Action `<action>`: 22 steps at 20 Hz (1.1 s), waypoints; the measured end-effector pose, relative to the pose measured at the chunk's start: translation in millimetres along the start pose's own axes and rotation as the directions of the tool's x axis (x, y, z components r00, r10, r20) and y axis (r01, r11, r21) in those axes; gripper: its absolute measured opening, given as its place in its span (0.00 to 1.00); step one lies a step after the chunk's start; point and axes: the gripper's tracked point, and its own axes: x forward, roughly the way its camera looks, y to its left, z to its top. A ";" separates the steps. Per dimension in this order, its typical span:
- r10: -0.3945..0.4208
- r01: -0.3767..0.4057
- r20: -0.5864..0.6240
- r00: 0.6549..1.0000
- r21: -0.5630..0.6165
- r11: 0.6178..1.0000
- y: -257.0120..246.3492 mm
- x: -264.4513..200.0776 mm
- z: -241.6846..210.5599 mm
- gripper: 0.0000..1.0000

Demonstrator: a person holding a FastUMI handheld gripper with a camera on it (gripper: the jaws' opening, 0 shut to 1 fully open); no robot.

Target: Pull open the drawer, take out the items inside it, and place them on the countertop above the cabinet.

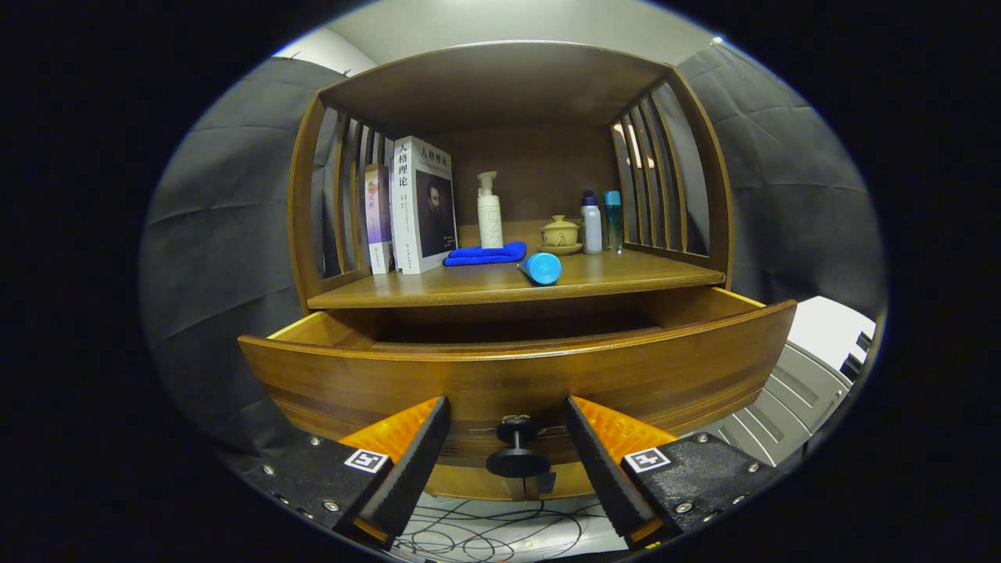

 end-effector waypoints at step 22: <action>0.014 -0.012 0.027 1.000 -0.051 0.999 0.0 54.1 6.5 0.94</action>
